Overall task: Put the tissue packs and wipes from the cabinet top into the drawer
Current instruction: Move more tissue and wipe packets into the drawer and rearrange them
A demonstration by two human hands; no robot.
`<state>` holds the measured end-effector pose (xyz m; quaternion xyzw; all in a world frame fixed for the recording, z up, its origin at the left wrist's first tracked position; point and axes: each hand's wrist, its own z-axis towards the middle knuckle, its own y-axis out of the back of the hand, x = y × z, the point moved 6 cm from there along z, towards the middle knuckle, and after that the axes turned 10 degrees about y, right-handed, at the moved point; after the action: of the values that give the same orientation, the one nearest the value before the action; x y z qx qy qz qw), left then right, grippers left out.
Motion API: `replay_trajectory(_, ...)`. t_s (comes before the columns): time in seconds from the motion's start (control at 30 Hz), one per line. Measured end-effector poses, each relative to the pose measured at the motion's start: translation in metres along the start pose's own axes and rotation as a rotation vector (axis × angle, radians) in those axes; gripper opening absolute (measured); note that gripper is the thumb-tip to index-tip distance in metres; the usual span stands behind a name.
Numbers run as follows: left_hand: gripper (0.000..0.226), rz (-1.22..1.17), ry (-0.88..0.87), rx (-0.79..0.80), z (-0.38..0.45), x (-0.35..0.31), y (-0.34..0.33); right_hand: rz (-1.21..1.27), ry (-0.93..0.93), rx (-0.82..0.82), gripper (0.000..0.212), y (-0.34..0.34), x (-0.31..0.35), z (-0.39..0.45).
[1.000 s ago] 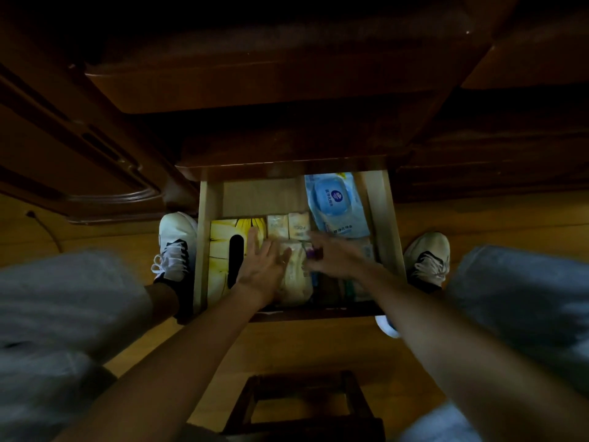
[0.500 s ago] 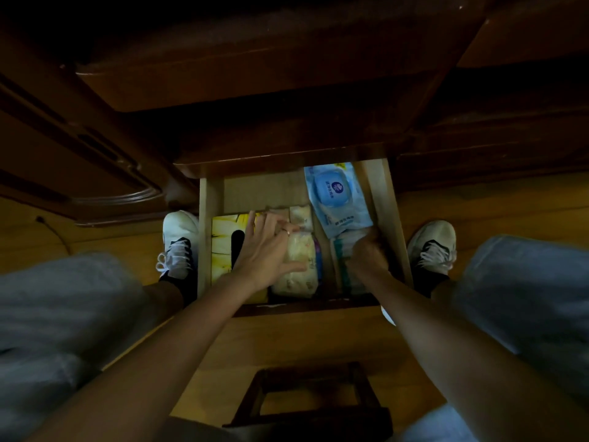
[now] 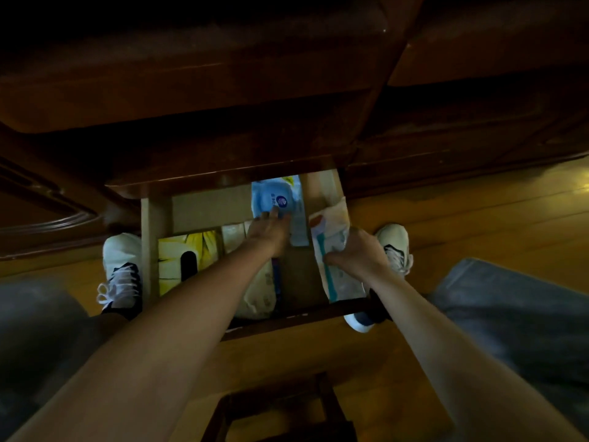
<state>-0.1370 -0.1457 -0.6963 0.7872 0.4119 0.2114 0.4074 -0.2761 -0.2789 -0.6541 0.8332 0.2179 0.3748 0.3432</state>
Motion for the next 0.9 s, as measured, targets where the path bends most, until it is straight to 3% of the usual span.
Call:
replay_trajectory(0.2,0.066,0.114,-0.076,0.016,0.014,-0.023,-0.016,0.18,0.064,-0.136,0.049,0.024,-0.013,0.015)
replay_trajectory(0.33,0.065,0.376,-0.24,-0.048,0.01,-0.046,-0.022,0.366,0.033,-0.229,0.047,0.03,-0.021,0.019)
replay_trajectory(0.43,0.062,0.542,-0.322,0.001,-0.007,-0.055,-0.041,0.404,0.005,-0.247,0.049,0.033,-0.024,0.018)
replay_trajectory(0.6,0.054,0.415,-0.467,0.002,-0.044,-0.058,-0.058,0.482,0.013,-0.259,0.063,0.031,-0.023,0.011)
replay_trajectory(0.73,0.061,0.378,-0.322,-0.136,-0.039,-0.044,-0.038,0.5,0.026,-0.266,0.051,0.024,-0.016,0.003)
replay_trajectory(0.9,0.073,0.529,-0.248,0.047,-0.035,-0.034,-0.053,0.314,0.126,-0.202,0.034,0.021,0.003,0.003)
